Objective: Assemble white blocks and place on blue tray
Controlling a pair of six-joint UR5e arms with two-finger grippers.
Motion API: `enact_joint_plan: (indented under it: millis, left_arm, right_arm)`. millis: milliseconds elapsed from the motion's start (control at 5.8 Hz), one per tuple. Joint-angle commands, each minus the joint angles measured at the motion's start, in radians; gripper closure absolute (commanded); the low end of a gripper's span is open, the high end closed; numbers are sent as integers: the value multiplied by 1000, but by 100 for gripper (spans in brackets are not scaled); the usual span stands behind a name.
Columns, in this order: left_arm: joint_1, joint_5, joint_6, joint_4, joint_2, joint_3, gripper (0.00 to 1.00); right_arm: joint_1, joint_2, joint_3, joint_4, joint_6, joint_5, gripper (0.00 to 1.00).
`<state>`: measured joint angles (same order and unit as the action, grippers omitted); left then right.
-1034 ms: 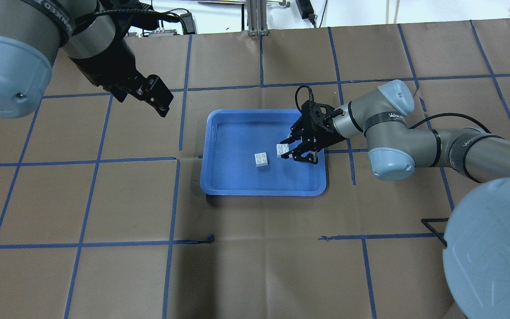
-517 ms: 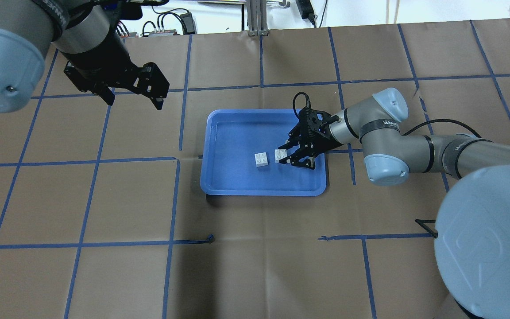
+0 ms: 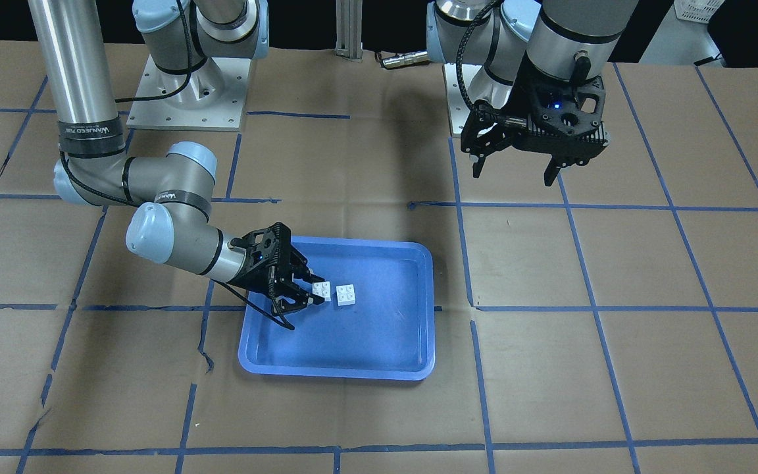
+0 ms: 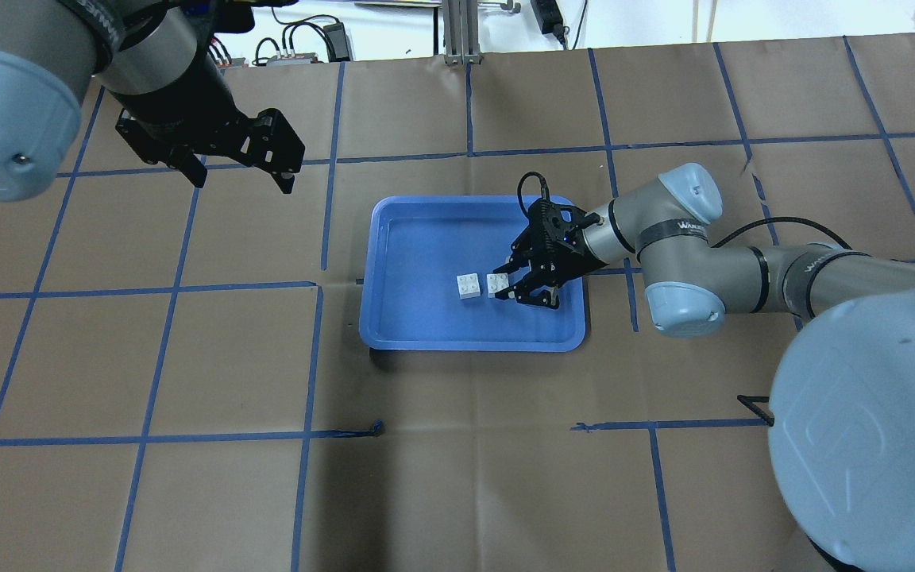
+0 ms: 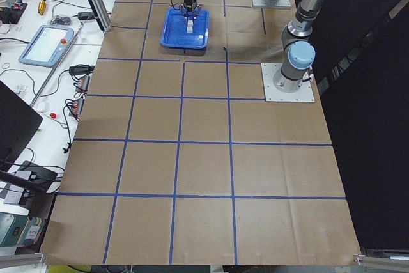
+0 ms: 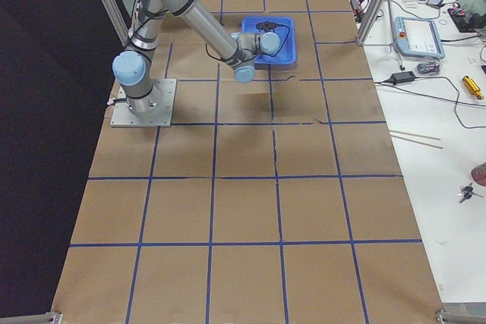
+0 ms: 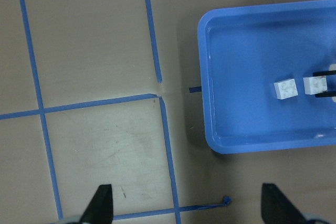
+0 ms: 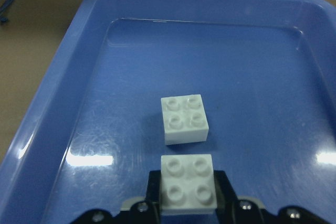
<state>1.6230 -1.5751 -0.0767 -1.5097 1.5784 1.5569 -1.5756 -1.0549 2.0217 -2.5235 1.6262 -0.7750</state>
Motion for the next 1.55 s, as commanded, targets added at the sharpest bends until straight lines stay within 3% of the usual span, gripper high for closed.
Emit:
enact_joint_plan:
  millis: [0,1379]
  left_arm:
    - [0,1,0,0,0,-1,1]
    - [-6,7,-1,0,0,-1,1]
  right_arm:
    - [-7,3,0,-3,-11,0,90]
    - [-23,24,-1,-60,-65,0,90]
